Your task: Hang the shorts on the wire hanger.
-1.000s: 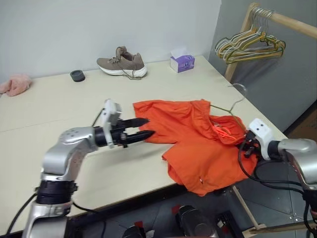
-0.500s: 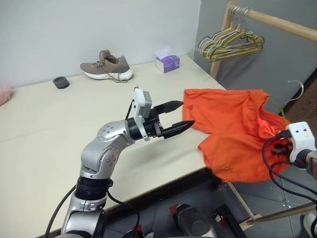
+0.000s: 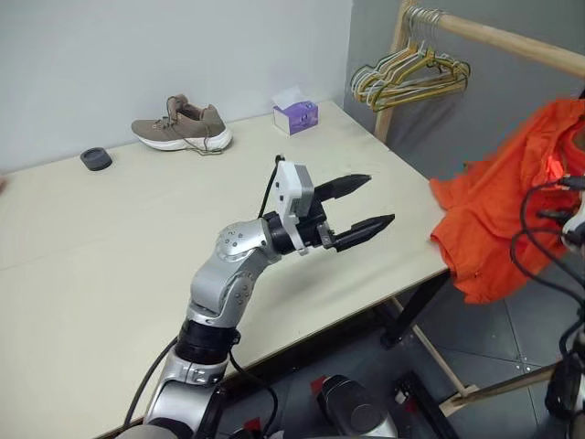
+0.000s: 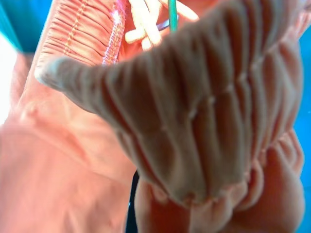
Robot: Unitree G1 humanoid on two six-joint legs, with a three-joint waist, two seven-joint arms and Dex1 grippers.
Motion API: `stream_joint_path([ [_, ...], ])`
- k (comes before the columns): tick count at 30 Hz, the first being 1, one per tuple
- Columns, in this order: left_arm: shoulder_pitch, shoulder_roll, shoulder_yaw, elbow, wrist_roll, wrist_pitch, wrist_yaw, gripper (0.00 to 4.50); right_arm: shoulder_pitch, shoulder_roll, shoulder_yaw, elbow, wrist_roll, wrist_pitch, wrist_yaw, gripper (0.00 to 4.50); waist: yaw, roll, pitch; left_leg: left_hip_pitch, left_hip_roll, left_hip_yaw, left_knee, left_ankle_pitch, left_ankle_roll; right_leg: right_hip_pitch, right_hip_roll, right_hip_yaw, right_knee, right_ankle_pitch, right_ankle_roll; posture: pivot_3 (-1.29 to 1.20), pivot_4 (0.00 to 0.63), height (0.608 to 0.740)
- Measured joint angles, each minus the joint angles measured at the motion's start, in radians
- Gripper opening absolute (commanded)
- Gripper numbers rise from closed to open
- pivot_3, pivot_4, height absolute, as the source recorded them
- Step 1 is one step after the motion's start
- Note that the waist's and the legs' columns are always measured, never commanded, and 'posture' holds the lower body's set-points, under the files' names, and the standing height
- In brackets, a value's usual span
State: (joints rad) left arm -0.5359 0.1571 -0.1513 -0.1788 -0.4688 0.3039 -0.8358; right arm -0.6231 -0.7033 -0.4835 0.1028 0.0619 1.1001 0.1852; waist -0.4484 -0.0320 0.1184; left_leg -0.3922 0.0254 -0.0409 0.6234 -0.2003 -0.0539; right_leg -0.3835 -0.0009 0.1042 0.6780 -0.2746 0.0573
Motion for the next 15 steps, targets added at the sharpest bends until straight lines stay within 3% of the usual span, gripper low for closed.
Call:
stream_joint_path([
  [15, -0.02, -0.047, -0.019, 0.021, 0.026, -0.051, 0.018, 4.0, -0.262, -0.044, -0.032, 0.314, 0.041, 0.163, -0.068, 0.0, 0.0, 0.001, 0.001, -0.001, 0.0, 0.001, 0.0, -0.001, 0.001, 0.0, 0.0, 0.001, -0.003, 0.0, 0.0, -0.39, 0.076, 0.74],
])
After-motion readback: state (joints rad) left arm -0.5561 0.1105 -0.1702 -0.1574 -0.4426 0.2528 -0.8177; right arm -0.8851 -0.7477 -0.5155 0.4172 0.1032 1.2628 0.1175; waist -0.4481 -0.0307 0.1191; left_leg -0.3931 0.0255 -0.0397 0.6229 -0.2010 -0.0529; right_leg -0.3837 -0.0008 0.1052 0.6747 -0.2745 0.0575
